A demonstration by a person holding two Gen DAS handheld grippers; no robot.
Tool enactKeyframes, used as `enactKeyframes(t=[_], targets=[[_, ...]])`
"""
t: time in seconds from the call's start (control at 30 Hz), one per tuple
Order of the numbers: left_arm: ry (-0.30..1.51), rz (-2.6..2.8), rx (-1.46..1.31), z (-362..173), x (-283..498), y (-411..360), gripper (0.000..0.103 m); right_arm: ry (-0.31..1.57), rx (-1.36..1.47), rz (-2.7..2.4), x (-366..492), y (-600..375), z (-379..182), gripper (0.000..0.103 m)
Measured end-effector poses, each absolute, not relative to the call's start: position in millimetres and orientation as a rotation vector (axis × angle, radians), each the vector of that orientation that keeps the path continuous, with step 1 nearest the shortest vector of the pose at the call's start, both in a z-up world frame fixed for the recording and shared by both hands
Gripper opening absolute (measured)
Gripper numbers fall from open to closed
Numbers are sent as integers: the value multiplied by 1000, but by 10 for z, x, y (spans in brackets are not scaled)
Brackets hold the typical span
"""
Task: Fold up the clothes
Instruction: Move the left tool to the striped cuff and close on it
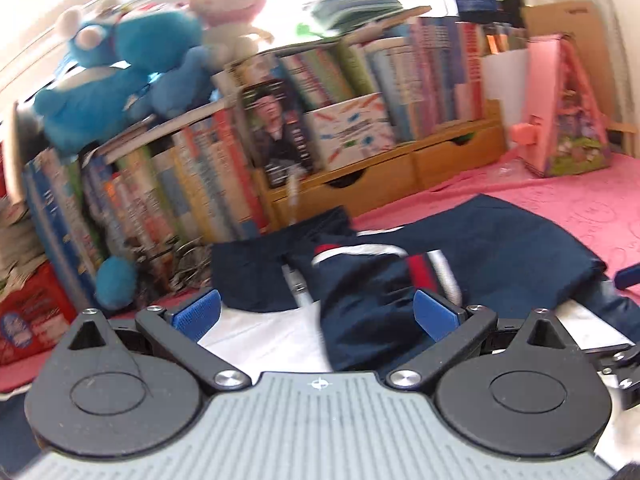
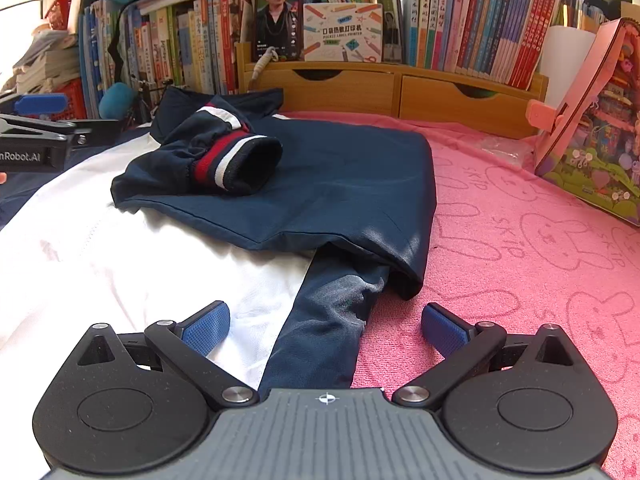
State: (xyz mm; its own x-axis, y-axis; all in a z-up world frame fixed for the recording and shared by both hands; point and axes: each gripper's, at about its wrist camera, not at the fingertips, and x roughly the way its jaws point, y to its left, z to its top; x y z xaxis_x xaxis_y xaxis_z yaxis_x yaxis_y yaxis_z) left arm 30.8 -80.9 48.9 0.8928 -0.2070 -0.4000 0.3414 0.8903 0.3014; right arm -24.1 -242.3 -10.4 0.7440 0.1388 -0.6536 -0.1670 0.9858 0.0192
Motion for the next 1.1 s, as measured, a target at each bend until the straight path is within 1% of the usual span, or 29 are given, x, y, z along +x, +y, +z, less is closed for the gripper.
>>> enactKeyframes(t=[0.07, 0.13, 0.2, 0.27, 0.3, 0.37, 0.43, 0.6, 0.77, 0.8, 0.87, 1.0, 1.1], targets=[[409, -337, 368, 404, 459, -1092, 103, 713, -41, 167, -238, -2424, -106, 103], [493, -342, 310, 314, 683, -1248, 103, 713, -41, 168, -237, -2426, -107, 103], [561, -314, 270, 215, 888, -1340, 103, 713, -40, 166, -241, -2415, -106, 103], [582, -242, 283, 134, 1011, -1361, 101, 713, -39, 166, -241, -2417, -108, 103], [580, -208, 289, 125, 1041, -1341, 98, 713, -39, 166, -240, -2418, -108, 103], [580, -192, 249, 169, 1083, -1199, 80, 713, -38, 167, -239, -2419, -108, 103], [570, -174, 192, 257, 1109, -1007, 72, 714, -38, 167, -237, -2427, -110, 103], [507, -33, 74, 493, 1150, -411, 72, 714, -37, 168, -238, -2433, -108, 103], [487, 157, -28, 613, 1176, 236, 73, 714, -37, 168, -241, -2432, -105, 103], [485, 197, -50, 612, 1167, 361, 74, 714, -37, 168, -241, -2431, -104, 103], [490, 255, -102, 595, 1142, 594, 86, 714, -38, 167, -242, -2431, -105, 103], [533, 276, -250, 506, 1067, 992, 90, 714, -38, 167, -244, -2429, -113, 103], [564, 237, -406, 424, 1012, 1211, 96, 715, -38, 167, -244, -2430, -119, 103]])
